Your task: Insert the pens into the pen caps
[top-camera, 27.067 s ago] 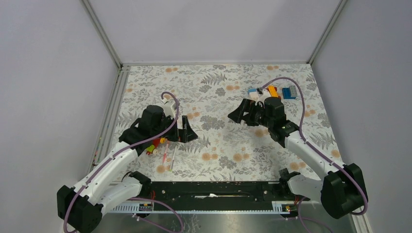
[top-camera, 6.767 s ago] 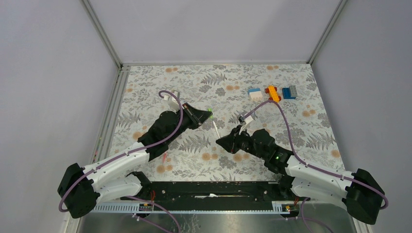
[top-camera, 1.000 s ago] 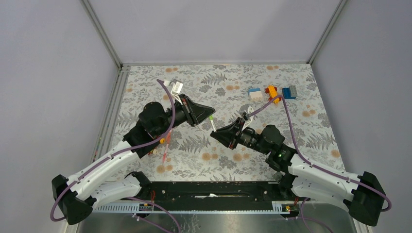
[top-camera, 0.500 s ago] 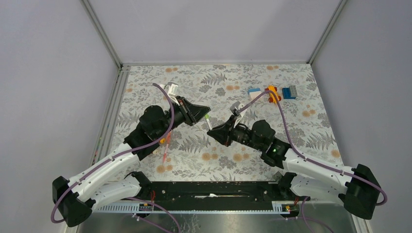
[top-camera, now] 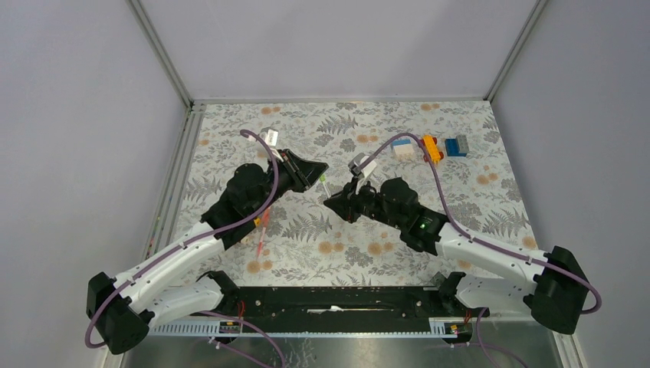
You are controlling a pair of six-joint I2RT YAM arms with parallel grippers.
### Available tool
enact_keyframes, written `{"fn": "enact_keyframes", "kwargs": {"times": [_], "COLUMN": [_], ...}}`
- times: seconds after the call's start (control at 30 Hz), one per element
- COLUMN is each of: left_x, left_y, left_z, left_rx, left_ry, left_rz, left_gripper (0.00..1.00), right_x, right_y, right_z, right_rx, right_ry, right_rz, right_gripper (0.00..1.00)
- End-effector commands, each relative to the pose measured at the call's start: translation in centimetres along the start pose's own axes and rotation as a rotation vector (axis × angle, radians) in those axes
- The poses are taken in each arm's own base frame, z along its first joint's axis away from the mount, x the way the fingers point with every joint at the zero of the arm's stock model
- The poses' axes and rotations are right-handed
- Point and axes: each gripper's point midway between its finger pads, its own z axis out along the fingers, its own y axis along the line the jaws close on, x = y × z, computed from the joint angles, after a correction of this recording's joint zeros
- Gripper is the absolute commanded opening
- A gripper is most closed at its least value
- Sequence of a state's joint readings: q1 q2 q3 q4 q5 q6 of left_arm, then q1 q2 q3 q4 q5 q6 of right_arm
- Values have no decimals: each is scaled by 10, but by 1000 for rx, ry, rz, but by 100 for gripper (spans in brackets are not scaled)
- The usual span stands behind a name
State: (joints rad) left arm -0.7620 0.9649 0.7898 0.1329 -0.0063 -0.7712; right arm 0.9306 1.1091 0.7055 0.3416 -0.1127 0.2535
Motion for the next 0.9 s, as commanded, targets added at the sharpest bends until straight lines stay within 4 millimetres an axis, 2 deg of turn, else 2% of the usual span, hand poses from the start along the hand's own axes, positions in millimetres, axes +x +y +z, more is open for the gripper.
{"fn": "enact_keyframes", "kwargs": {"times": [0.0, 0.33, 0.5, 0.67, 0.87], "left_x": [55, 75, 90, 113, 125], "left_y": [11, 35, 50, 83, 88], "left_z": [-4, 1, 5, 3, 7], "left_rx": [-26, -130, -212, -427, -467], "left_ry": [205, 239, 266, 307, 342], "left_rz": [-78, -159, -247, -343, -380], "left_gripper": [0, 0, 0, 0, 0], "right_x": [-98, -121, -122, -122, -123], "right_y": [2, -17, -27, -37, -33], "right_z": [5, 20, 32, 44, 57], "right_rx": [59, 190, 242, 307, 312], "right_ry": [-272, -277, -253, -233, -212], "right_rz": [-100, -150, -171, -207, -236], "right_gripper": [0, 0, 0, 0, 0]}}
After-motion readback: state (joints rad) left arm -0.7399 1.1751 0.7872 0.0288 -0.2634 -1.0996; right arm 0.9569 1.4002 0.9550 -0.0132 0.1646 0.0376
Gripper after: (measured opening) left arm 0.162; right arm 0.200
